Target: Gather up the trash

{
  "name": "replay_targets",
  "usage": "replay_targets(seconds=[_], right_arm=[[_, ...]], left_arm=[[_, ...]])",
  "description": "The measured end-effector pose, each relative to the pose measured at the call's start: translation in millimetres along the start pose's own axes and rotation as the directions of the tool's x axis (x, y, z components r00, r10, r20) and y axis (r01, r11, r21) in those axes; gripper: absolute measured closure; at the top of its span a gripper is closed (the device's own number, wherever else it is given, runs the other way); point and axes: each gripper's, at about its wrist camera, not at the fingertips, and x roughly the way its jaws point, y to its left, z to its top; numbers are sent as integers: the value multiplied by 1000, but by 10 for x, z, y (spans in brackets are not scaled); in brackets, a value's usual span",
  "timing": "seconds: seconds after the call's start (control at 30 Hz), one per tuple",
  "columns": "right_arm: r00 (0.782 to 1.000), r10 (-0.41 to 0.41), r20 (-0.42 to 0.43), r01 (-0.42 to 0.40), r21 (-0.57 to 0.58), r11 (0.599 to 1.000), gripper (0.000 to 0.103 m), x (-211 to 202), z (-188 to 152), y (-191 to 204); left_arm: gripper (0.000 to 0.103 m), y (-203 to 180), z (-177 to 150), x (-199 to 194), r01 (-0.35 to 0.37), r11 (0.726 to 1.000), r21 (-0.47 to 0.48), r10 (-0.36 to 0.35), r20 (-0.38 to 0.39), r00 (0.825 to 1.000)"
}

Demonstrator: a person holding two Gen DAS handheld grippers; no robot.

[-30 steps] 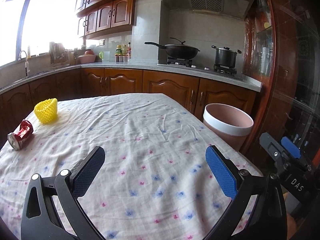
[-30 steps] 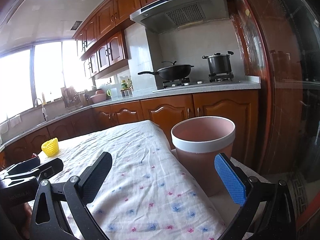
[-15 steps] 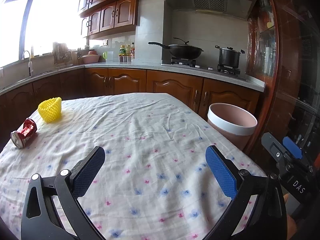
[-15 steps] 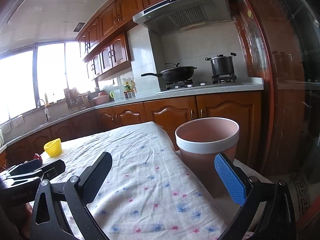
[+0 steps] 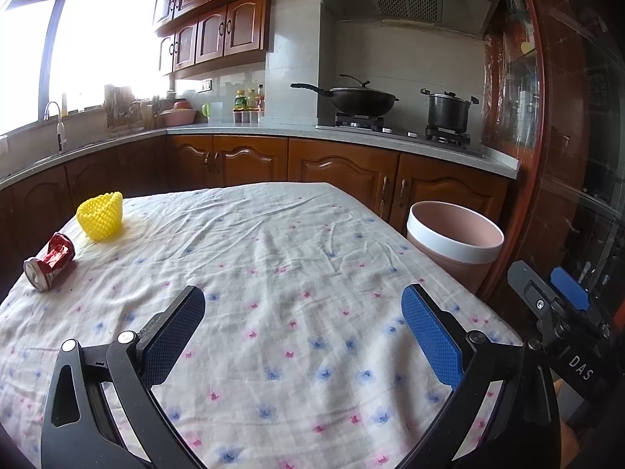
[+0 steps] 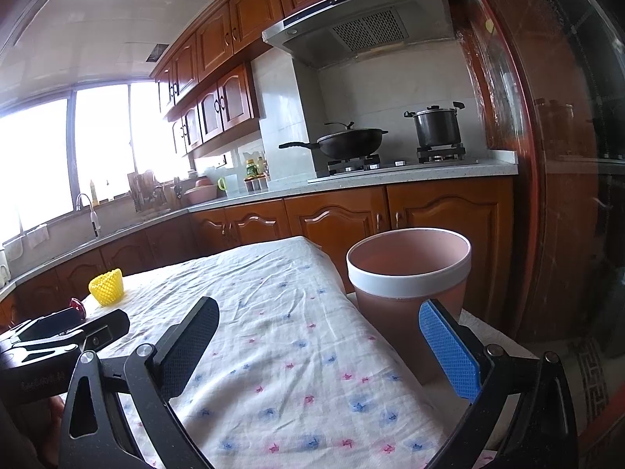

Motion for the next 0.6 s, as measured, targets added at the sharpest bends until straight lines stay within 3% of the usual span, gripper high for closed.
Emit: replay_targets(seconds=[0.6], right_arm=[[1000,2,-13,-2,7,1000,0,28,-2,3]], left_arm=[[0,7,-6,-2,-1,1000,5,1,-9,1000]])
